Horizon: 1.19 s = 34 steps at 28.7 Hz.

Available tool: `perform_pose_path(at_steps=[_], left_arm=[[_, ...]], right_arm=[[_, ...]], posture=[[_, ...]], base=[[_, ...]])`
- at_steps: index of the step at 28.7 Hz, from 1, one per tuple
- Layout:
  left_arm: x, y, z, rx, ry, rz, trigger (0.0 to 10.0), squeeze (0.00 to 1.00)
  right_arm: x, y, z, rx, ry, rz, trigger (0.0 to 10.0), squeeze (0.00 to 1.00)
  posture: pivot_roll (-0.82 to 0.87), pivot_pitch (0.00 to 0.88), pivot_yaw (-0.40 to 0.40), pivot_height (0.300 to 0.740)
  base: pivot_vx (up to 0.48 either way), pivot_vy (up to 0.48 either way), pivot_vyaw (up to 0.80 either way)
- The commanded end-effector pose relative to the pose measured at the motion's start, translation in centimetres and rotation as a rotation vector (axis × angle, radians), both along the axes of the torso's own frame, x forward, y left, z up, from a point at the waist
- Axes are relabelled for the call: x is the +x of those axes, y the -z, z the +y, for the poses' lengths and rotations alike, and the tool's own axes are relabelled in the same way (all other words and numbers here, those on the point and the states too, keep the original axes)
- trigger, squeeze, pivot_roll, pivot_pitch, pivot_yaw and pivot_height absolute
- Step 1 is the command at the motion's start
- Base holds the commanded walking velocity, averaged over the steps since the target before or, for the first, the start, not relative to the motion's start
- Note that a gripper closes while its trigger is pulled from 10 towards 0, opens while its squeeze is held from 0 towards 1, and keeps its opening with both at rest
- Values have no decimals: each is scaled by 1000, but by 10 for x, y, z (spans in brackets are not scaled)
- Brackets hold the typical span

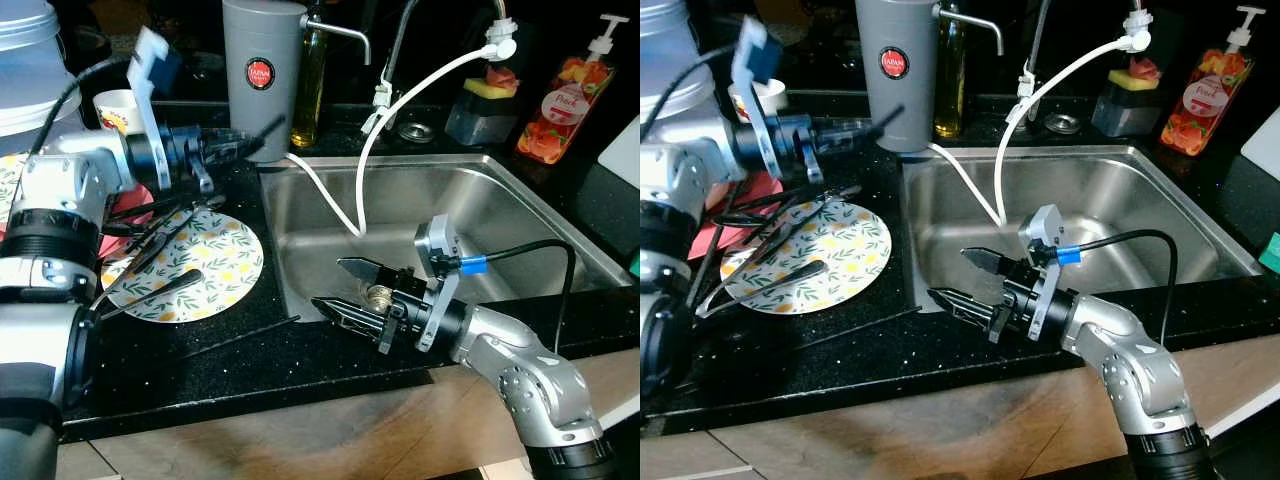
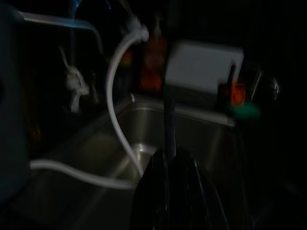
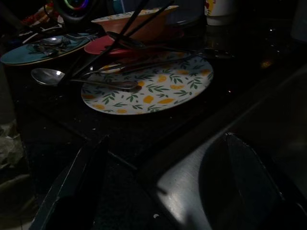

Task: Kitchen organization

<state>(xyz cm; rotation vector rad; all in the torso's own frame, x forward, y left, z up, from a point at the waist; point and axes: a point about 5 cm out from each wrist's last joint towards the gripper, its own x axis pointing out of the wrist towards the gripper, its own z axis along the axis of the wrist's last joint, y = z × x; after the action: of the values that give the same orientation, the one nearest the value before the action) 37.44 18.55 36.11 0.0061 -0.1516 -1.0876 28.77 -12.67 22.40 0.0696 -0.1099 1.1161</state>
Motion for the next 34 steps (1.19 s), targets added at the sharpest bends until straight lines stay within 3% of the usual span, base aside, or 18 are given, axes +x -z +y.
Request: perform_pose_path(at_steps=[1, 7, 12, 14, 16, 17, 20, 21, 22, 23, 25, 26, 28, 30, 34], left_arm=[[1, -9, -5, -60, -14, -26, 0, 0], [3, -28, -4, -254, -181, -176, 0, 0], [0, -41, -7, -345, -250, -215, 0, 0], [-2, -47, -10, -372, -312, -276, 0, 0], [-6, -51, -13, -464, -318, -278, 0, 0], [-6, -50, -13, -570, -350, -237, 0, 0], [-6, -41, -11, -634, -382, -178, 0, 0], [-6, -37, -11, -656, -388, -156, 0, 0], [-7, -33, -9, -675, -415, -152, 0, 0], [-9, -28, -6, -715, -459, -136, 0, 0], [-9, -27, -5, -724, -469, -132, 0, 0], [-13, -27, -2, -787, -494, -140, 0, 0], [-16, -21, -2, -776, -494, -111, 0, 0], [-21, -13, -12, -741, -429, -56, 0, 0], [-33, -15, -23, -821, -265, 21, 0, 0]], right_arm=[[-1, -1, 0, -12, -5, -5, 10000, 0], [-2, -1, 1, -5, -4, -8, 10000, 0], [0, -4, 1, 16, 15, -21, 10000, 0], [6, -12, 0, 78, 93, -52, 10000, 0], [15, -21, -2, 158, 199, -83, 10000, 0], [20, -29, -2, 241, 279, -103, 10000, 0], [23, -37, 0, 329, 337, -108, 10000, 8], [23, -40, 2, 354, 357, -115, 10000, 345], [23, -42, 3, 385, 373, -118, 10000, 922], [23, -47, 6, 446, 396, -113, 10000, 1000], [23, -48, 6, 460, 400, -111, 10000, 1000], [22, -51, 10, 506, 386, -90, 10000, 1000], [18, -54, 20, 511, 345, -87, 10000, 1000], [15, -59, 30, 508, 296, -106, 10000, 1000], [9, -63, 45, 441, 201, -143, 10000, 1000]], posture=[[-16, 116, -53, 740], [-14, 112, -51, 740], [-12, 107, -51, 740], [-8, 102, -51, 740], [-8, 101, -46, 740], [-9, 97, -42, 740], [-11, 94, -36, 740], [-12, 94, -35, 740], [-11, 93, -34, 740], [-11, 93, -34, 740], [-11, 93, -34, 740], [-5, 93, -36, 740], [-4, 95, -36, 740], [-2, 99, -36, 740], [2, 105, -36, 740]], base=[[0, 0, 0], [0, 0, 0], [0, 0, 0], [0, 0, 0], [0, 0, 0], [0, 0, 0], [0, 0, 0], [0, 0, 0], [0, 0, 0], [0, 0, 0], [0, 0, 0], [0, 0, 0], [0, 0, 0], [0, 0, 0], [0, 0, 0]])
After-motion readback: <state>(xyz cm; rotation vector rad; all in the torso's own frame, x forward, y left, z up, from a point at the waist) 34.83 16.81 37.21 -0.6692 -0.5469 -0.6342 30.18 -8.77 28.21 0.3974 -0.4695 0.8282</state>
